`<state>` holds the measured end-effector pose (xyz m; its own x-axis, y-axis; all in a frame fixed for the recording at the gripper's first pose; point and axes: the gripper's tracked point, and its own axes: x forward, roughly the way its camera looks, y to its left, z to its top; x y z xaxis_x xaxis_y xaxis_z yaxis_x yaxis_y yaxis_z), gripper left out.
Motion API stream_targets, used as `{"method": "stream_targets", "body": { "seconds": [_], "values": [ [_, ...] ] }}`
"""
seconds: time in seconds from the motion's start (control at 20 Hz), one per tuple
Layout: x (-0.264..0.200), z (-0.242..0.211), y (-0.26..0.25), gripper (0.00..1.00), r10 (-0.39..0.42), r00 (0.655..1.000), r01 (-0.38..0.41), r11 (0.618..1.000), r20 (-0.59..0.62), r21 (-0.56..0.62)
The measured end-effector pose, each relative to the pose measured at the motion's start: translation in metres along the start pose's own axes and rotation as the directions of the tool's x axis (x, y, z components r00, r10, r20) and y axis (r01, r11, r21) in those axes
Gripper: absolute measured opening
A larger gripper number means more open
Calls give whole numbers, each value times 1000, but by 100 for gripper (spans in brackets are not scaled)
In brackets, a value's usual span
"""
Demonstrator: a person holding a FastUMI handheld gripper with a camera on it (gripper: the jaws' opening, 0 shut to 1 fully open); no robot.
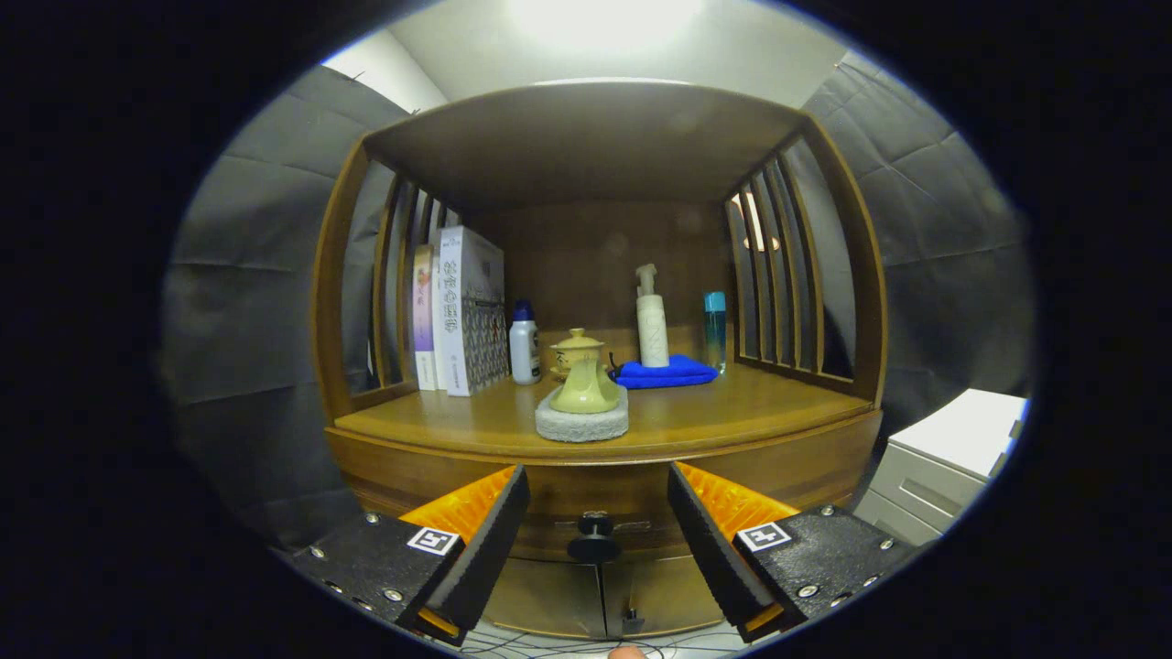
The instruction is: Pull open the drawer, take out the items inside it, and place them on the countertop above the cabinet.
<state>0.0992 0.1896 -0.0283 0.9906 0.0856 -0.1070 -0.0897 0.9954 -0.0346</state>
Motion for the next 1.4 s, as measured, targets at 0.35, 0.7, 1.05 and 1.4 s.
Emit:
{"method": "stream_targets", "body": {
  "seconds": [0.35,0.7,1.05,1.4],
  "values": [
    [-83,22,-14,95,45,999,-45,999,4,12],
    [-120,19,-22,94,103,994,-101,994,-33,51],
    [-123,19,-41,94,76,996,-73,995,-38,60],
    [-125,21,-41,94,86,996,-82,993,-38,83]
  ]
}}
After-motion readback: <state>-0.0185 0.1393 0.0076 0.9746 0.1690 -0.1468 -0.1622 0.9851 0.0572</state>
